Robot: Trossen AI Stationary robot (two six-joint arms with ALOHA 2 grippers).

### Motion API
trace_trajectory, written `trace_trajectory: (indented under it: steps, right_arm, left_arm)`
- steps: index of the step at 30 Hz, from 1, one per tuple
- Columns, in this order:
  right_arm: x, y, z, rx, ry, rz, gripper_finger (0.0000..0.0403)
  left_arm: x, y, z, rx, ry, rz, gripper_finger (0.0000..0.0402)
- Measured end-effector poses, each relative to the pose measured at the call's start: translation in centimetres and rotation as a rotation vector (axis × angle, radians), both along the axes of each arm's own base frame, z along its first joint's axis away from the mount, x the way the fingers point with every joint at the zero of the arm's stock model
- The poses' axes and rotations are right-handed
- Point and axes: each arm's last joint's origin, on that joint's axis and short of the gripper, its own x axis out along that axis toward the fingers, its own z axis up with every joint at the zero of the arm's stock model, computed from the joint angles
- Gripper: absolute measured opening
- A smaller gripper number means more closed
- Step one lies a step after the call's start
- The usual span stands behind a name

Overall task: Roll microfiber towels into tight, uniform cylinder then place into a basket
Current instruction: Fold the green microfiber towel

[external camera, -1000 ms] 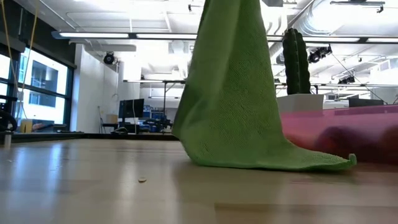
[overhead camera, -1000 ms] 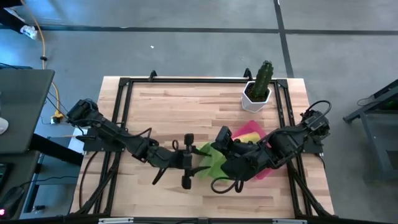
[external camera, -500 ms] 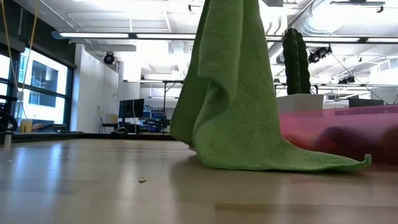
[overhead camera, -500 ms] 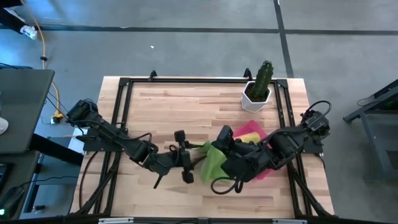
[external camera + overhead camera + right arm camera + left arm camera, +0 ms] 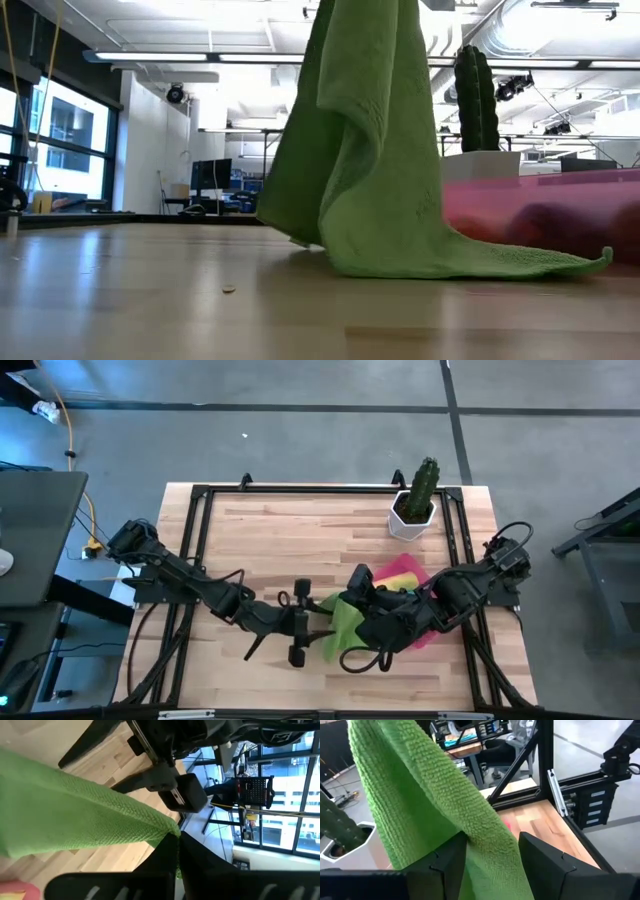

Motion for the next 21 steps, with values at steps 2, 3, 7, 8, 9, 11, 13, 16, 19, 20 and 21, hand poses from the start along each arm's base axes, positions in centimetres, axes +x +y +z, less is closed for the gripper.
trace_trajectory:
  steps: [2, 3, 7, 8, 9, 11, 13, 16, 19, 20, 21]
  right_arm:
    - [0.0, 0.0, 0.0, -0.01, -0.006, -0.012, 0.0]
    - [0.0, -0.1, 0.0, -0.015, -0.005, -0.015, 0.0]
    - [-0.2, -0.3, -0.1, -0.048, 0.008, -0.037, 0.0]
    - [-0.2, -0.4, -0.2, -0.052, 0.01, -0.045, 0.0]
    - [-0.1, -0.5, -0.2, -0.046, 0.008, -0.058, 0.0]
    - [0.0, -0.8, -0.2, -0.028, 0.003, -0.082, 0.0]
    - [0.0, -0.9, -0.2, -0.021, 0.0, -0.091, 0.0]
    - [0.2, -1.0, -0.2, -0.017, -0.006, -0.095, 0.0]
    - [0.2, -1.0, -0.1, -0.011, -0.015, -0.094, 0.0]
    - [0.2, -0.8, -0.1, -0.009, -0.018, -0.09, 0.0]
    - [0.1, -0.7, -0.1, -0.009, -0.018, -0.085, 0.0]
  left_arm:
    - [-0.1, -0.2, 0.0, -0.002, 0.003, -0.017, 0.0172]
    - [-0.1, -0.4, 0.0, -0.005, 0.004, -0.03, 0.0172]
    - [-0.5, -1.4, -0.1, -0.015, 0.015, -0.105, 0.0172]
    - [-0.6, -1.7, -0.1, -0.015, 0.018, -0.118, 0.0172]
    - [-0.7, -2.0, -0.1, -0.016, 0.02, -0.129, 0.0172]
    - [-0.9, -2.5, -0.1, -0.016, 0.018, -0.145, 0.0172]
    - [-1.1, -2.9, -0.1, -0.016, 0.019, -0.156, 0.0172]
    - [-1.3, -3.2, -0.2, -0.012, 0.025, -0.159, 0.0172]
    - [-1.3, -2.9, -0.4, 0.019, 0.039, -0.083, 0.0172]
    - [-1.4, -2.8, -0.5, 0.038, 0.042, -0.035, 0.0172]
    - [-1.4, -2.6, -0.5, 0.058, 0.043, 0.022, 0.0172]
